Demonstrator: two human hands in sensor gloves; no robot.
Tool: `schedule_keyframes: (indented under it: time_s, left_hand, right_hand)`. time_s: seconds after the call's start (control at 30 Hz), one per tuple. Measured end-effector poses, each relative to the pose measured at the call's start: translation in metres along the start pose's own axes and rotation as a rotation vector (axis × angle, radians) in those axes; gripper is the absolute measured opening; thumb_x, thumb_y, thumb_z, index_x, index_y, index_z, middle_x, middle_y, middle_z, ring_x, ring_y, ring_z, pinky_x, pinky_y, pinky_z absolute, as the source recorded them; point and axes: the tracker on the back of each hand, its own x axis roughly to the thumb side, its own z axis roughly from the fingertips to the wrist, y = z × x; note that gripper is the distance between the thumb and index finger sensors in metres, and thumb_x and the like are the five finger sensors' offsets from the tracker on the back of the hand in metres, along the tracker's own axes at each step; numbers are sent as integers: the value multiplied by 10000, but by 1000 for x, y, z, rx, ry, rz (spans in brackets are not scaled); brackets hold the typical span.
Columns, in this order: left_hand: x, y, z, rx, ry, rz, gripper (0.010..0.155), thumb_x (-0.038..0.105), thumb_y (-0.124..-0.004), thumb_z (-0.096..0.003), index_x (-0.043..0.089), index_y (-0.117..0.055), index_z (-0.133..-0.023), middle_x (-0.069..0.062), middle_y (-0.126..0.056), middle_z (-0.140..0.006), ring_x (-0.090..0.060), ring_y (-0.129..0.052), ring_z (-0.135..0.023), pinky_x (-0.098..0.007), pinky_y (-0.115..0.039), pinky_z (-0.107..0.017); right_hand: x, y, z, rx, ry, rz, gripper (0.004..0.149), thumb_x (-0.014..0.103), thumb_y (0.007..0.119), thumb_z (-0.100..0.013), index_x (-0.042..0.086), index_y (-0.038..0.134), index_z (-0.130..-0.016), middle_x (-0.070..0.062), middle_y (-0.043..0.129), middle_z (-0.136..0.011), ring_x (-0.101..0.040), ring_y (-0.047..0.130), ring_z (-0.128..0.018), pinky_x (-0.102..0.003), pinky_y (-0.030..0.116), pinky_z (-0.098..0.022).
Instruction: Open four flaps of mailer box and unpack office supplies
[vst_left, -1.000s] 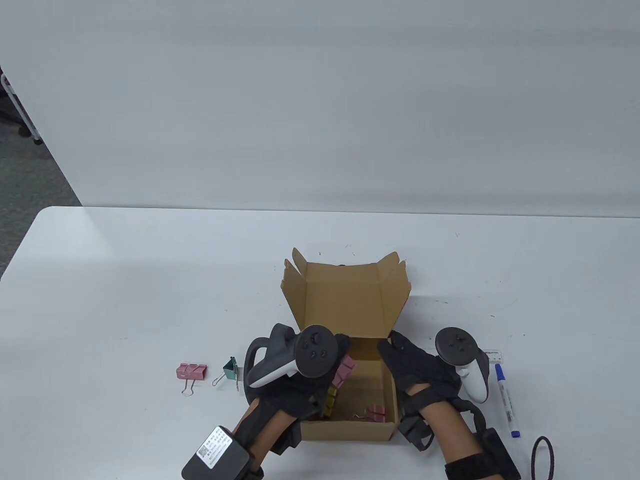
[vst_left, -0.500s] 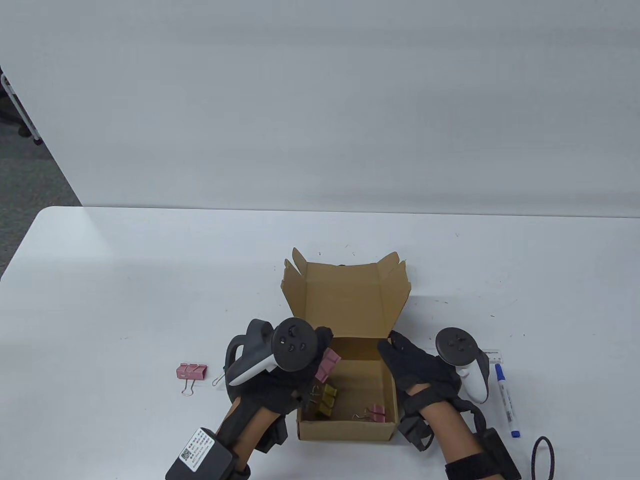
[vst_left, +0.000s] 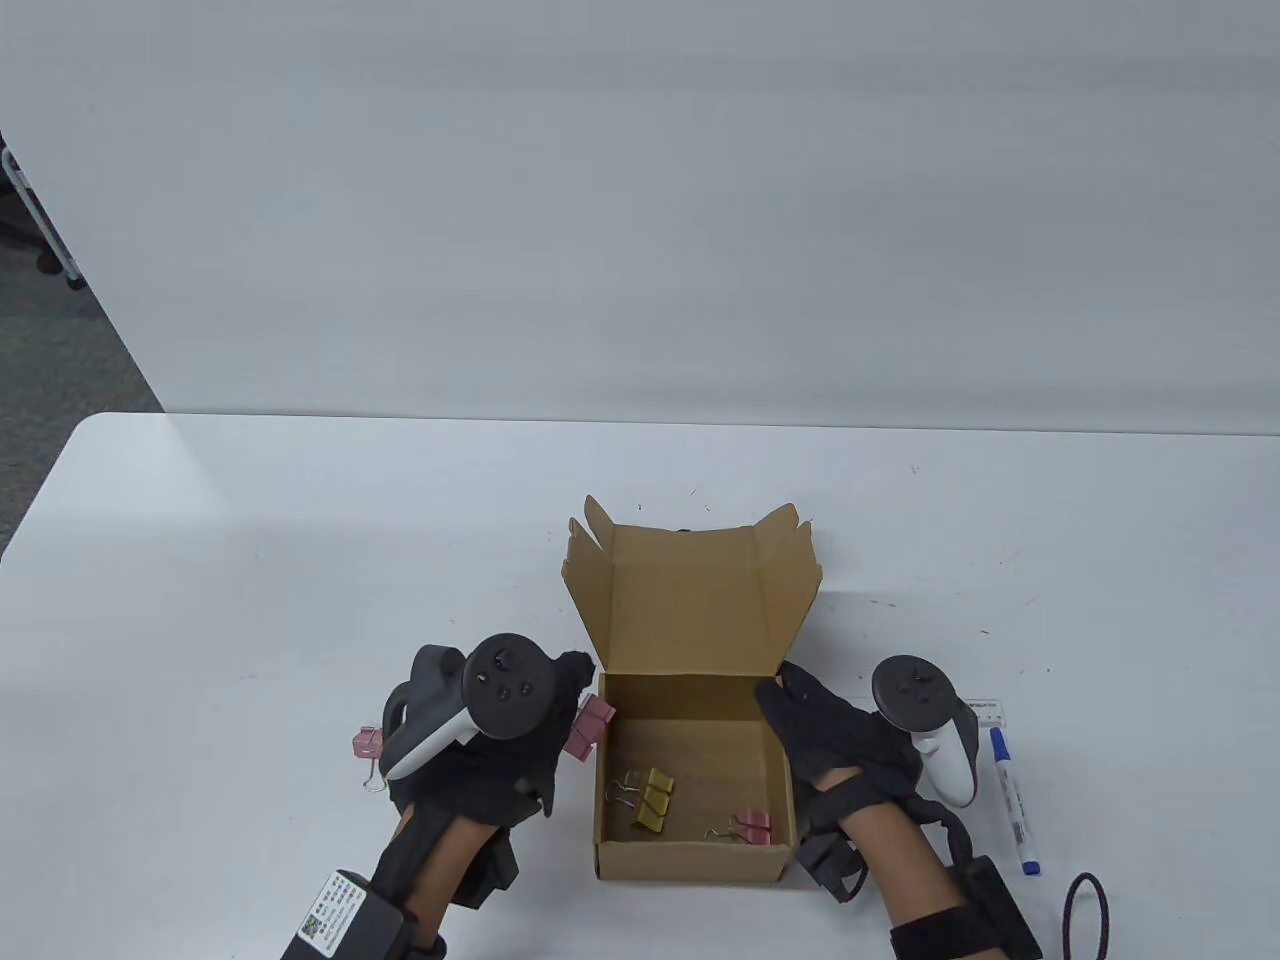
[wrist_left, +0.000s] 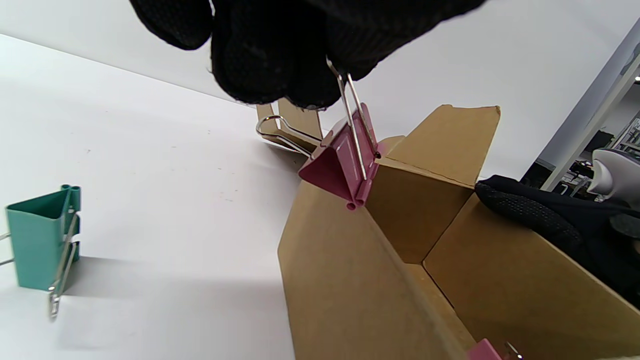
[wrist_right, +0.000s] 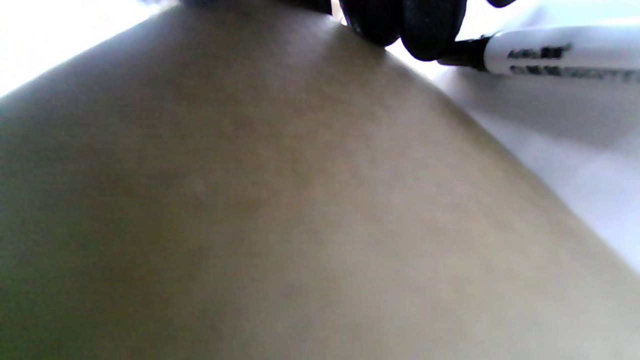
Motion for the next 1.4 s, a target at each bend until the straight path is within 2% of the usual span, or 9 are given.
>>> schedule_keyframes:
  time_s: [0.43, 0.77, 0.9, 1.4]
  left_hand:
    - [-30, 3, 9, 0, 37, 32, 455, 289, -717, -690, 252, -605, -1129, -102, -817, -997, -362, -841, -821, -652, -556, -761]
    - [-52, 0, 11, 1, 64, 83, 456, 281, -734, -669, 245, -632, -1112, -101, -839, -973, -353, -862, -795, -644, -576, -747]
    - [-54, -10, 3, -28, 62, 101, 456, 280, -735, -669, 244, -632, -1112, -100, -839, -974, -353, -861, -797, -642, -576, -747]
    - [-43, -51, -24, -138, 111, -52, 459, 288, -738, -669, 253, -626, -1113, -87, -841, -981, -340, -863, -809, -640, -568, -752]
  right_hand:
    - [-1, 0, 0, 0, 0, -7, 651, 513, 637, -652, 99, 473, -1126, -240, 518, -1113, -544, 597, -942, -705, 428, -676]
    - [-1, 1, 0, 1, 0, -12, 650, 514, 637, -652, 99, 474, -1126, -243, 517, -1113, -547, 596, -940, -705, 427, -676]
    - [-1, 1, 0, 1, 0, -12, 652, 515, 637, -652, 98, 474, -1126, -241, 516, -1113, -546, 597, -941, -705, 428, -675]
    - [-2, 1, 0, 0, 1, -17, 656, 518, 636, -651, 97, 471, -1126, -241, 516, -1113, -545, 597, -940, -704, 429, -675]
